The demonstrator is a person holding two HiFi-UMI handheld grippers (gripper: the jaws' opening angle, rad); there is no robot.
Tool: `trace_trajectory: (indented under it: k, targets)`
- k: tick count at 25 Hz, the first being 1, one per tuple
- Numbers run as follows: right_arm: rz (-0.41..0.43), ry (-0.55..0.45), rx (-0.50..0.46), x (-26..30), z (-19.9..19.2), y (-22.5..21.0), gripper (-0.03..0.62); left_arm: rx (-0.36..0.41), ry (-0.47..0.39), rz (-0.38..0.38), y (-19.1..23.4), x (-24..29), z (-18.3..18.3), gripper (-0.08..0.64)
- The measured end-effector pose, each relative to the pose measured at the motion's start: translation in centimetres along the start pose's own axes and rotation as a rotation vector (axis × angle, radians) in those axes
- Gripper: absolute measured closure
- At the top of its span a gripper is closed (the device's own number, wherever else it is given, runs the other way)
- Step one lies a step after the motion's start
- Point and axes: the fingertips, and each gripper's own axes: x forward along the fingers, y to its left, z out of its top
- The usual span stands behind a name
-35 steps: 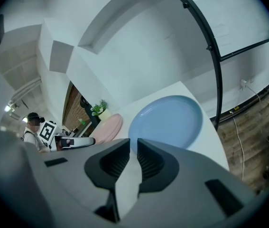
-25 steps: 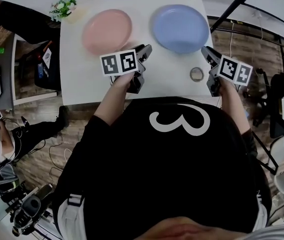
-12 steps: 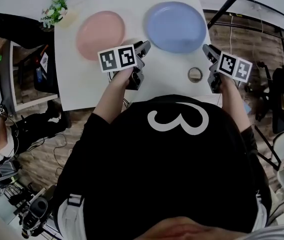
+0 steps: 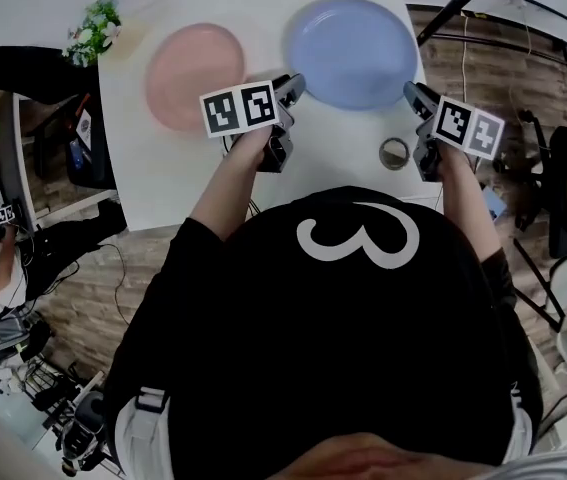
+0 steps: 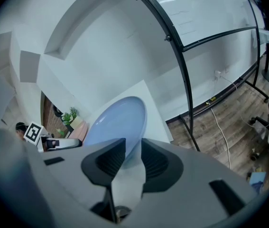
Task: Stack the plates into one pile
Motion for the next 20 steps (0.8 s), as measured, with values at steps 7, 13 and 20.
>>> trace_trajectory:
  k: [7, 13, 20]
  targets:
    - [-0.017, 0.019, 0.019, 0.2, -0.5, -0.4, 0.492, -0.020, 0.014, -0.009, -0.3, 1.3, -0.4, 0.446]
    - [-0.052, 0.031, 0.023, 0.7, -0.8, -0.6, 0.499, -0.035, 0.030, -0.024, -0.2, 2.0, -0.6, 0.446]
    - [-0.041, 0.021, 0.085, 0.9, -0.7, -0.6, 0.506, -0.027, 0.040, -0.005, 0.3, 2.5, -0.5, 0.454]
